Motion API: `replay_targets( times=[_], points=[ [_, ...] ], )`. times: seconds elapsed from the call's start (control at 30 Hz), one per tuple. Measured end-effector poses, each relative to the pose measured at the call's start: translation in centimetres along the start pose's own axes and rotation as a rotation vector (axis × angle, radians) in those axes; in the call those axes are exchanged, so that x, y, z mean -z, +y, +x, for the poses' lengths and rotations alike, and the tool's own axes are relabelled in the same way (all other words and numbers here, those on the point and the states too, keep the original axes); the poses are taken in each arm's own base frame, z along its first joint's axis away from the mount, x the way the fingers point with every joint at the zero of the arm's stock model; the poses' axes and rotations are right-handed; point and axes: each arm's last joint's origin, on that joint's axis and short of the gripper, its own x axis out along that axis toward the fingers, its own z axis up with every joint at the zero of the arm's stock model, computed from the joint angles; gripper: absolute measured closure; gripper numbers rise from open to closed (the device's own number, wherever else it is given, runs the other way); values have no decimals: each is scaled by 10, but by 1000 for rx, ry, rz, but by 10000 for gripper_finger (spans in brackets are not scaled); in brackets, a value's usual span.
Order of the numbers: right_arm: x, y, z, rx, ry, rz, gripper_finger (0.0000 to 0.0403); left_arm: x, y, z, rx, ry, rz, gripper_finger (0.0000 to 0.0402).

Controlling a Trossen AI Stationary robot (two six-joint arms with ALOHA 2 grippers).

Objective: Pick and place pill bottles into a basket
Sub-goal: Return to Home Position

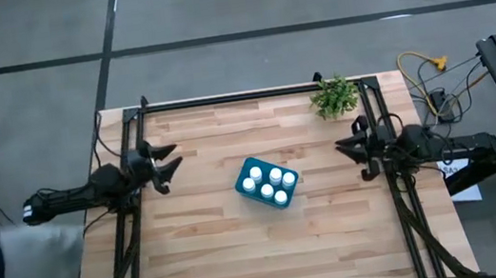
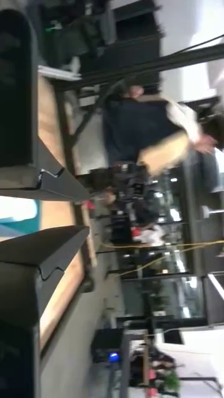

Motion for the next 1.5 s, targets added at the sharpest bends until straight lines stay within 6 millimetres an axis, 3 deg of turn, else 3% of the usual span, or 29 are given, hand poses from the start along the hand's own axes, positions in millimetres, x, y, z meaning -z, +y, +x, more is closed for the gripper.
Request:
replay_targets(
  times=[0.27, 0.63, 1.5],
  points=[
    [5, -1, 0, 4, 56, -142, 335, 7, 1, 1, -10, 69, -6, 162],
    [23, -3, -1, -3, 262, -159, 335, 16, 2, 1, 0, 165, 300, 162],
    [28, -4, 1, -5, 312, -197, 335, 28, 3, 6, -11, 280, 341, 162]
  ],
)
